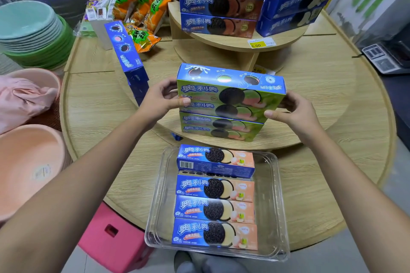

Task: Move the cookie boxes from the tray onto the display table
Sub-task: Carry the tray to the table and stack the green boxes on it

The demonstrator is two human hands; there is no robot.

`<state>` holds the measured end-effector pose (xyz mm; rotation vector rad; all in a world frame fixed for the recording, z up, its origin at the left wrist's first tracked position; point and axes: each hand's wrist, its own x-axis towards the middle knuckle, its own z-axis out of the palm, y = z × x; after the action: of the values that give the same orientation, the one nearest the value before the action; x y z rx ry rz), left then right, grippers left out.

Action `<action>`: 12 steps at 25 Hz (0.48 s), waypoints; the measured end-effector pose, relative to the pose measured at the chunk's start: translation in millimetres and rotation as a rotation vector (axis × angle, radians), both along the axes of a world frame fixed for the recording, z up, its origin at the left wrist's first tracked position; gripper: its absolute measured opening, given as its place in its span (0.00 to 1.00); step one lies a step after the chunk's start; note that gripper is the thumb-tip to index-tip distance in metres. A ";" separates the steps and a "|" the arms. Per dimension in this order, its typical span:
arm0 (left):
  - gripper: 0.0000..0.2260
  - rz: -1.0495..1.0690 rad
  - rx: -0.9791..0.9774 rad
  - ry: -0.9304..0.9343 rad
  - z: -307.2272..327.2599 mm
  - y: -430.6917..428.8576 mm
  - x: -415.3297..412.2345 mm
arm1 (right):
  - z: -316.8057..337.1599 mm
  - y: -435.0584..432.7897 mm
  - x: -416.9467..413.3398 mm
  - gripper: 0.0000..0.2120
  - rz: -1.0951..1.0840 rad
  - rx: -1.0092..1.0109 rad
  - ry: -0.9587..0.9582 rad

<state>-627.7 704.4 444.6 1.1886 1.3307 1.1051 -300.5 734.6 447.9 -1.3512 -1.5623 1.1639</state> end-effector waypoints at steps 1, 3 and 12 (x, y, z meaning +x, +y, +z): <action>0.22 -0.002 0.001 -0.001 -0.1 -0.6 0.6 | -0.1 -1.0 -0.6 0.26 0.001 -0.003 0.011; 0.23 -0.001 0.006 0.020 -0.8 -2.2 -0.3 | -0.9 -2.9 0.6 0.28 -0.001 -0.017 0.033; 0.22 0.316 -0.001 0.173 -51.9 -85.5 -11.5 | -50.8 -82.9 37.7 0.27 -0.284 -0.072 -0.146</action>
<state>-639.3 618.9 392.7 1.1174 1.6958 1.2434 -262.8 651.7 397.1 -1.6760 -1.3812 0.9718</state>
